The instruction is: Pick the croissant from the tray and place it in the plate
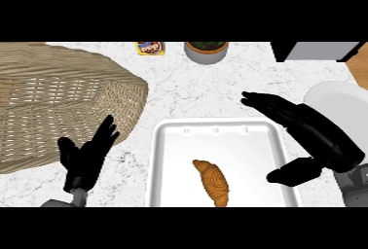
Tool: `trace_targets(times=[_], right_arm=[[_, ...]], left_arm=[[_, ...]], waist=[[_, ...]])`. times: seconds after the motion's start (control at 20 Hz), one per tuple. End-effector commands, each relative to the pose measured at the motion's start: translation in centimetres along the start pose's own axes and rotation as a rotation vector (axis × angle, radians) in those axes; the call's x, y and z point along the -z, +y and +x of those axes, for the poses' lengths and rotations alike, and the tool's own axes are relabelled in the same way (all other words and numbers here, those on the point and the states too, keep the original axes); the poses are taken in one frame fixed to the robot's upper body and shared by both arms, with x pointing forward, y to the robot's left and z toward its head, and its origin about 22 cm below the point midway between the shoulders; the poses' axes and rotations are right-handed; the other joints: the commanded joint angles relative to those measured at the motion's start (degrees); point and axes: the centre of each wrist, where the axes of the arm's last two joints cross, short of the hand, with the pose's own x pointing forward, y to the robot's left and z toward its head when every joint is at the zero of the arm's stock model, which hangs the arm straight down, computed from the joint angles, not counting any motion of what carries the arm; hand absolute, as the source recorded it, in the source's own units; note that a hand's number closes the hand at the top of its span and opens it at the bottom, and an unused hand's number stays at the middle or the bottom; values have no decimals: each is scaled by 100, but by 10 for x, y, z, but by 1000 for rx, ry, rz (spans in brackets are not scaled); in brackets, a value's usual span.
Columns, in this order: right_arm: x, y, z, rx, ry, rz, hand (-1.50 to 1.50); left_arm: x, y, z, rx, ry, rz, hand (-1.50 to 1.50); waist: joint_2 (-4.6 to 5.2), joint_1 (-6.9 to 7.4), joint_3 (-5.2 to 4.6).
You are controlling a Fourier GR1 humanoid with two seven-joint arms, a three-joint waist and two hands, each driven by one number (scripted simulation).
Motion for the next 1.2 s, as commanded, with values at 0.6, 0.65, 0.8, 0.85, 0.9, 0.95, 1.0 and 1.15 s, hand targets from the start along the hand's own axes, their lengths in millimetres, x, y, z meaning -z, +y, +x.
trace_targets(times=[0.6, 0.65, 0.8, 0.85, 0.9, 0.95, 1.0, 1.15], right_arm=[[18, 80, 76, -252, 183, 174, -150], [26, 91, 65, -254, 191, 180, -150], [27, 114, 99, -251, 221, 253, -150], [20, 113, 75, -229, 231, 256, -150], [25, 112, 71, -227, 243, 273, -150], [15, 131, 82, -233, 220, 299, -150], [17, 108, 71, -218, 242, 306, -150], [10, 145, 81, -218, 238, 302, -150]], left_arm=[[7, 7, -6, -5, 75, 9, 0], [0, -6, -19, -6, 63, -4, 0], [3, 7, -21, -3, 78, 1, 0], [-1, 22, -19, -7, 80, -3, 0], [13, -8, -8, -4, 52, 8, 0], [7, 4, -18, -9, 71, 2, 0], [5, 14, -5, -23, 76, 19, 0], [-1, 7, -15, 12, 90, 14, 0]], waist=[[42, -1, -22], [47, 15, -21], [43, 8, -25], [45, 5, -21], [48, -9, -20], [45, -10, -21], [42, -2, -20], [41, -4, -19]])
